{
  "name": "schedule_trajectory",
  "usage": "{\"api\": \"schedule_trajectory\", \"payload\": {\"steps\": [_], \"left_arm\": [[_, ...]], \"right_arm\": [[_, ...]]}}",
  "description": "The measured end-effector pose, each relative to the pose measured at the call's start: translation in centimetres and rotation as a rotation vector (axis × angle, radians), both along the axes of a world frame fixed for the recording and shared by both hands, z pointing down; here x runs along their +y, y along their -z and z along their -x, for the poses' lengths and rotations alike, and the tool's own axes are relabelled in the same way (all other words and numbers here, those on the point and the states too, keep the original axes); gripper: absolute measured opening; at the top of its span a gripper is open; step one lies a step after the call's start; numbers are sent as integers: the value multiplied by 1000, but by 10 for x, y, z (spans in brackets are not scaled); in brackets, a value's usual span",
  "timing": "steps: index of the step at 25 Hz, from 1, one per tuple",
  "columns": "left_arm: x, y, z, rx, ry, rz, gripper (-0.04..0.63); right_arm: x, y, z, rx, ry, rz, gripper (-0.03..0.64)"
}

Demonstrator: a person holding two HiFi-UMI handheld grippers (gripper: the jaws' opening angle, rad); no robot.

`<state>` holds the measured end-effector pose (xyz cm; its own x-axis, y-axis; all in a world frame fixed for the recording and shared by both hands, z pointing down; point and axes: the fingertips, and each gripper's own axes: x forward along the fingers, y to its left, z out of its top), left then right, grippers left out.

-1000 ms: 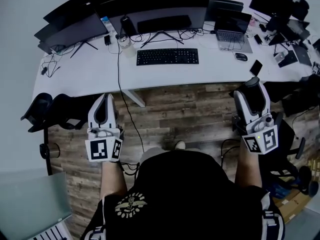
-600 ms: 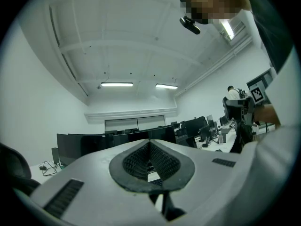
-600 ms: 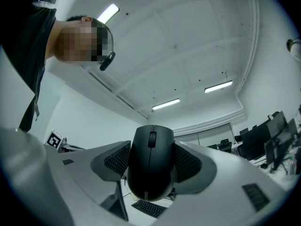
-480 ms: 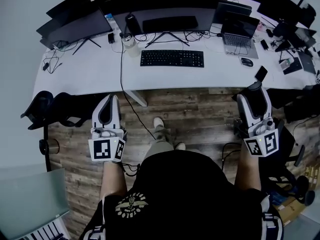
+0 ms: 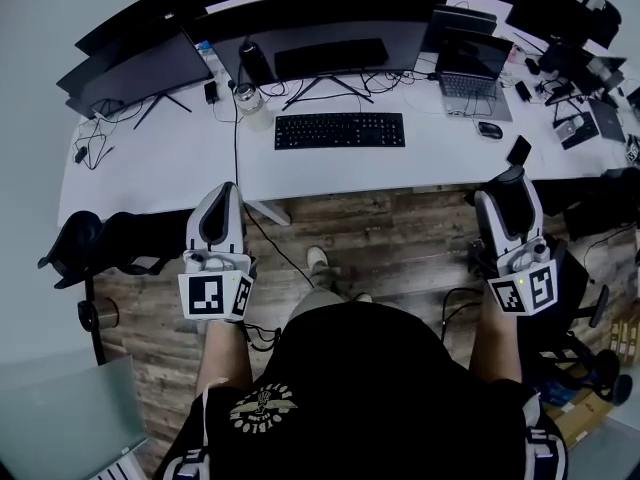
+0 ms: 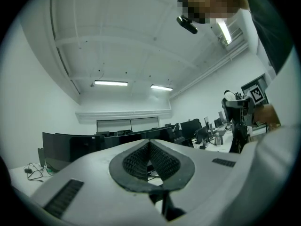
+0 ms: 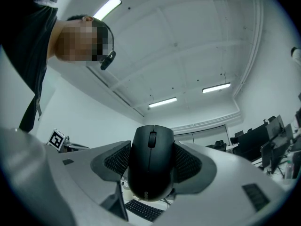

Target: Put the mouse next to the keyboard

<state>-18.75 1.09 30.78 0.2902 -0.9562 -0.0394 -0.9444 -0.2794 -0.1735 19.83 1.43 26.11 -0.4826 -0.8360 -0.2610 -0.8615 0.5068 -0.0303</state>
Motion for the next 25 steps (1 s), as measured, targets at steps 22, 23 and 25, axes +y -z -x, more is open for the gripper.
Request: {"api": "schedule_trajectory", "payload": {"steps": [22,23,25], "left_arm": [[-95,-5,31,9,-31,6,2],[-99,-3,32,11,-35,3,2],[-107,-1,37,15,-39,-1,2]], "right_arm": [[-84,-2,30,-1,-33,15,287],[-86,-1,31,-1,-37,16,287],[-91,1,34,-1,-45,16,287]]}}
